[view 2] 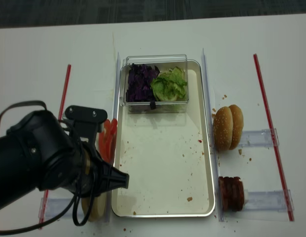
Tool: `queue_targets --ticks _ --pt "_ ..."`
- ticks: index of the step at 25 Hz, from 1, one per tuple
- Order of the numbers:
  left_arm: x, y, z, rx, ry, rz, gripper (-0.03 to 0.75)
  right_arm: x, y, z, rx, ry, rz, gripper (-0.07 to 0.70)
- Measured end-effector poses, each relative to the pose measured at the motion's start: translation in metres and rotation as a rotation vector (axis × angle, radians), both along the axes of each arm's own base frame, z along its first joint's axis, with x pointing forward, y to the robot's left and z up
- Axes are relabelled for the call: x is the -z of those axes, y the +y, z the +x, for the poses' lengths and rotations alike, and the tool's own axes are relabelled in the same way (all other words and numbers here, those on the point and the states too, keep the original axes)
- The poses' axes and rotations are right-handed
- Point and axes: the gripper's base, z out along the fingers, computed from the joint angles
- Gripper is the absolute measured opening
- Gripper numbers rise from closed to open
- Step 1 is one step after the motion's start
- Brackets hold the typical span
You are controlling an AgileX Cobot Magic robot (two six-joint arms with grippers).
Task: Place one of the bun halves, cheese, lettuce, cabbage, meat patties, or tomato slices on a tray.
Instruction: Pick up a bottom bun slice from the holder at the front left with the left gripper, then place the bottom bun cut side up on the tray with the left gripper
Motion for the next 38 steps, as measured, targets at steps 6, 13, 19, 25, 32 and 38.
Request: queue_targets --ticks 6,13,19,25,32,38 --pt "-0.034 -0.004 0.006 0.010 -0.070 -0.041 0.098 0.000 0.000 0.000 0.000 0.000 0.000 0.397" --pt "-0.048 -0.005 0.012 0.027 -0.115 -0.034 0.097 0.000 0.000 0.000 0.000 0.000 0.000 0.397" --pt "-0.049 0.002 0.018 0.004 -0.134 -0.011 0.095 0.000 0.000 0.000 0.000 0.000 0.000 0.397" --pt "-0.050 0.027 0.033 -0.067 -0.140 0.022 0.093 0.000 0.000 0.000 0.000 0.000 0.000 0.397" --pt "-0.053 0.037 0.041 -0.068 -0.152 0.034 0.092 0.000 0.000 0.000 0.000 0.000 0.000 0.397" --pt "-0.058 0.011 0.038 0.061 -0.127 -0.228 0.089 0.000 0.000 0.000 0.000 0.000 0.000 0.397"
